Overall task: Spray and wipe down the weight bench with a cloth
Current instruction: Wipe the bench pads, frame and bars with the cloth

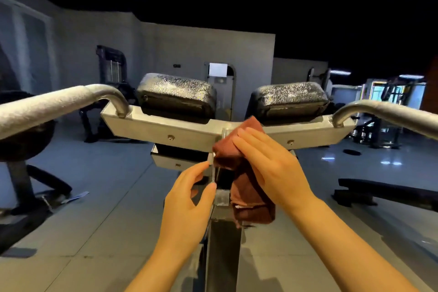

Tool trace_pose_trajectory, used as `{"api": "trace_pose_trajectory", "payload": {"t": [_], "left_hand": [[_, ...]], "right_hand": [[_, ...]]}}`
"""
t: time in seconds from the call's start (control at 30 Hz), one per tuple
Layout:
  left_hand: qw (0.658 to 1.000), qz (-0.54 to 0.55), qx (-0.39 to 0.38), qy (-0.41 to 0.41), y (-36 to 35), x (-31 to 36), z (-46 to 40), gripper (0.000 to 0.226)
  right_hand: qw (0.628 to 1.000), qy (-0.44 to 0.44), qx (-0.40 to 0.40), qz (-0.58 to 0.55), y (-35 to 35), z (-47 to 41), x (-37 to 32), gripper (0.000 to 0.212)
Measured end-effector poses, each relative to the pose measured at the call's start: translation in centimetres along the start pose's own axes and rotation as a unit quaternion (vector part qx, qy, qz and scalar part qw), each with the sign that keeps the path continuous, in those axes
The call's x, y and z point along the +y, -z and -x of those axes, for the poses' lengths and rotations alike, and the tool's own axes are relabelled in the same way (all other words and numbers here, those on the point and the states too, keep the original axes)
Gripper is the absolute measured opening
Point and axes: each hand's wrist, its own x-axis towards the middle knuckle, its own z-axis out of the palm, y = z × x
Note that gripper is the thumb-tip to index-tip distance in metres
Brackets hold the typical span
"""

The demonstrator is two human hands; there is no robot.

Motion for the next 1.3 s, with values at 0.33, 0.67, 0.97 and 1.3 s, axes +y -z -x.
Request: {"api": "trace_pose_trajectory", "payload": {"t": [0.33,0.67,0.97,1.3], "left_hand": [[0.996,-0.084,0.025,-0.009,-0.1,-1.2,-1.7,0.044],[0.996,-0.077,-0.014,0.037,0.4,-1.9,-3.0,0.068],[0.996,-0.083,-0.027,0.035,0.1,-2.1,-2.9,0.069],[0.987,-0.137,0.068,-0.055,-1.6,-2.8,-2.7,0.056]], "right_hand": [[1.0,-0.003,0.018,-0.008,-0.9,-2.3,-1.7,0.031],[0.999,-0.02,-0.006,-0.033,0.4,1.0,1.1,0.041],[0.978,-0.198,0.06,-0.026,1.7,1.1,6.1,0.037],[0.976,-0.196,-0.045,0.084,0.5,2.8,9.4,0.048]]}}
